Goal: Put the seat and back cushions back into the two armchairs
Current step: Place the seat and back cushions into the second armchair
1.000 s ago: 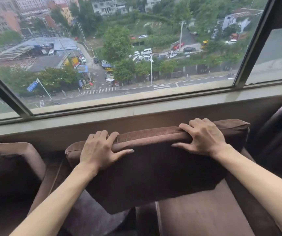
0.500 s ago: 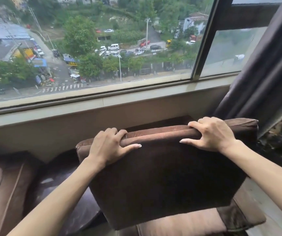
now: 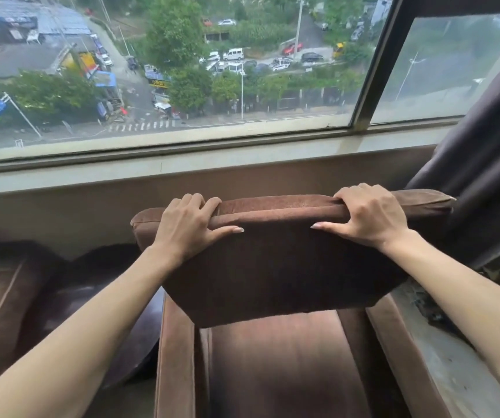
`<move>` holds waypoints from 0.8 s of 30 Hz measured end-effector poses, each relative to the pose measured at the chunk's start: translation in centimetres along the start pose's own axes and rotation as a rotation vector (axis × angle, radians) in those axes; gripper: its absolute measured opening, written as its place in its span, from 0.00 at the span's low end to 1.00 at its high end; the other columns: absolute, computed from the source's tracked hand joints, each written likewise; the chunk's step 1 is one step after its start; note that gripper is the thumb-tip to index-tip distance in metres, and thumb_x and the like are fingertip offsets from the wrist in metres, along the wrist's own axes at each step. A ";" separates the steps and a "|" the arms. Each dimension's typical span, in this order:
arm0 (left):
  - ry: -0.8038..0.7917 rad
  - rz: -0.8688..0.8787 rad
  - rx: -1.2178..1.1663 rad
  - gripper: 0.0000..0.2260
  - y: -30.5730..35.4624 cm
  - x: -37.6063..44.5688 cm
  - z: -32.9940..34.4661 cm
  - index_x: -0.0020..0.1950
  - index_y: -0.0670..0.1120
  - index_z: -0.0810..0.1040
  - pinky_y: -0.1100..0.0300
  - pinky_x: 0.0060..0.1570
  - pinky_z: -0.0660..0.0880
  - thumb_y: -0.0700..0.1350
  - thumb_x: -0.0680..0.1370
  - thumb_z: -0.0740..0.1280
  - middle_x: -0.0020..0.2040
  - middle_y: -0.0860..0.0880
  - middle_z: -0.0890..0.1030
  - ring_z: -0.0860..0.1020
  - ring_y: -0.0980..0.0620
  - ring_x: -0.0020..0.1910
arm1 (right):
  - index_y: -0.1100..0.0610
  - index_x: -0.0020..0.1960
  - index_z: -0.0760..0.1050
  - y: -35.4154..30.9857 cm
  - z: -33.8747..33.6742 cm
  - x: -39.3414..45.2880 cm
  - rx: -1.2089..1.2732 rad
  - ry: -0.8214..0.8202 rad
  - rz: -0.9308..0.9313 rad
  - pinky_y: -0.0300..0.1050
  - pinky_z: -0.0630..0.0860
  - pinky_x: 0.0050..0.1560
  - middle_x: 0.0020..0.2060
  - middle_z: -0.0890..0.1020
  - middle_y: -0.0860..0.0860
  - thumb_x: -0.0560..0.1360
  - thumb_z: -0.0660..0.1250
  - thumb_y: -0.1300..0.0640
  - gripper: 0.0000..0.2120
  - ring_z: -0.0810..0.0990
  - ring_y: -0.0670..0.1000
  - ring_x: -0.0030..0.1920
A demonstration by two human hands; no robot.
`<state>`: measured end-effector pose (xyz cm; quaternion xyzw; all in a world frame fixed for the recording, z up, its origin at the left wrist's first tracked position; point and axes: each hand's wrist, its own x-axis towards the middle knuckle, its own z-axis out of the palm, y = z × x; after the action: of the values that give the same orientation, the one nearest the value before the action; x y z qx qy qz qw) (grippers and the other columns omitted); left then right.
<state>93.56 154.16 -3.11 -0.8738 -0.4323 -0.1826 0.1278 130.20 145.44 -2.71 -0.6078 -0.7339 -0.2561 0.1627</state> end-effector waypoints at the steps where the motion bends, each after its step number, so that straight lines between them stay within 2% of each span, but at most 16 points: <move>1: -0.005 -0.004 0.005 0.39 0.1 0.8 0.7 0.56 0.45 0.80 0.47 0.41 0.75 0.78 0.74 0.50 0.40 0.42 0.77 0.77 0.39 0.40 | 0.58 0.48 0.80 0.7 0.9 0.3 0.008 -0.006 0.005 0.55 0.79 0.44 0.40 0.84 0.56 0.72 0.56 0.19 0.42 0.83 0.60 0.40; 8: 0.016 -0.019 0.055 0.38 0.7 3.1 4.8 0.59 0.45 0.80 0.45 0.44 0.74 0.77 0.75 0.54 0.43 0.42 0.78 0.76 0.39 0.42 | 0.58 0.48 0.79 3.3 6.3 0.3 0.058 0.011 0.041 0.56 0.76 0.44 0.39 0.83 0.56 0.72 0.59 0.20 0.39 0.81 0.60 0.40; 15: -0.033 0.005 0.084 0.38 3.3 1.2 12.5 0.60 0.44 0.80 0.45 0.47 0.73 0.77 0.76 0.54 0.45 0.41 0.78 0.76 0.40 0.43 | 0.59 0.47 0.78 3.5 14.8 -6.5 0.095 -0.039 0.108 0.56 0.75 0.45 0.41 0.82 0.56 0.73 0.58 0.21 0.39 0.80 0.60 0.41; 19: -0.020 0.033 0.105 0.38 6.2 2.9 14.6 0.58 0.45 0.80 0.45 0.46 0.71 0.77 0.76 0.54 0.45 0.42 0.78 0.75 0.40 0.43 | 0.60 0.48 0.79 6.0 16.3 -8.9 0.105 -0.039 0.132 0.57 0.77 0.44 0.41 0.83 0.56 0.74 0.57 0.21 0.40 0.82 0.61 0.41; 24: -0.025 -0.038 0.104 0.37 4.7 0.4 16.1 0.59 0.45 0.79 0.45 0.46 0.69 0.77 0.75 0.55 0.46 0.42 0.77 0.75 0.41 0.44 | 0.60 0.47 0.79 4.6 17.8 -8.1 0.122 -0.022 0.064 0.57 0.76 0.42 0.39 0.82 0.56 0.74 0.58 0.22 0.39 0.80 0.60 0.39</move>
<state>100.90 157.73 -17.74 -0.8599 -0.4591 -0.1513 0.1639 137.66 149.74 -20.88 -0.6228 -0.7300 -0.1987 0.1993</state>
